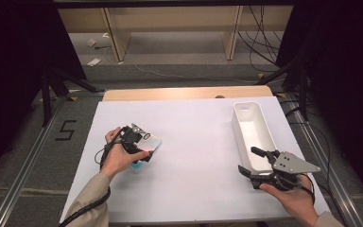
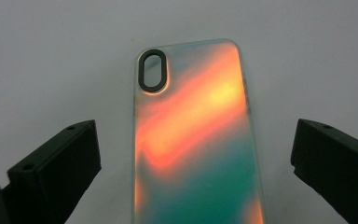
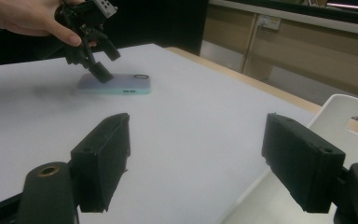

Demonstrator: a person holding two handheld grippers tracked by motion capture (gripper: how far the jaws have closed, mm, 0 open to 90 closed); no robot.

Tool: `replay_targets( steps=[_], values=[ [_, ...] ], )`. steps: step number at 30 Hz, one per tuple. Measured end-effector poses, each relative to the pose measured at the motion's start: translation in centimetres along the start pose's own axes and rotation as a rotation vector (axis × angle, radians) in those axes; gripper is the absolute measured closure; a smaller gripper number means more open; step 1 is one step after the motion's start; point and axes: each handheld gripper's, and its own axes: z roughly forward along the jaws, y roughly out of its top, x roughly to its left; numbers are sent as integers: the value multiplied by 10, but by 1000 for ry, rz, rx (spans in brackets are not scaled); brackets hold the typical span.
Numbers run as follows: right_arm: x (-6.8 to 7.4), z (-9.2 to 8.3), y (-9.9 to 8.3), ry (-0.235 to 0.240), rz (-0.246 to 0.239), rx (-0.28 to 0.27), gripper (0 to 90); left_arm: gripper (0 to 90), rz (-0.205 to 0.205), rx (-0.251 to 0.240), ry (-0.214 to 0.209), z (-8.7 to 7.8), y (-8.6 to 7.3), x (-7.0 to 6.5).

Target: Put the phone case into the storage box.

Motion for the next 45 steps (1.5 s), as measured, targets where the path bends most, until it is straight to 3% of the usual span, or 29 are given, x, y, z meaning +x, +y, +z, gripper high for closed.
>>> replay_targets(
  steps=[20, 31, 39, 45],
  values=[
    [0, 0, 0, 1, -4, -1, 243, 7, 26, 108, 30, 18, 7, 1],
    [0, 0, -1, 3, -2, 5, 243, 8, 44, 147, 19, 25, 9, 1],
    [0, 0, -1, 6, -1, 4, 243, 0, 27, 167, 14, 27, 10, 3],
    [0, 0, -1, 10, 0, 7, 243, 20, -5, 173, -15, 28, 11, 5]
  ],
)
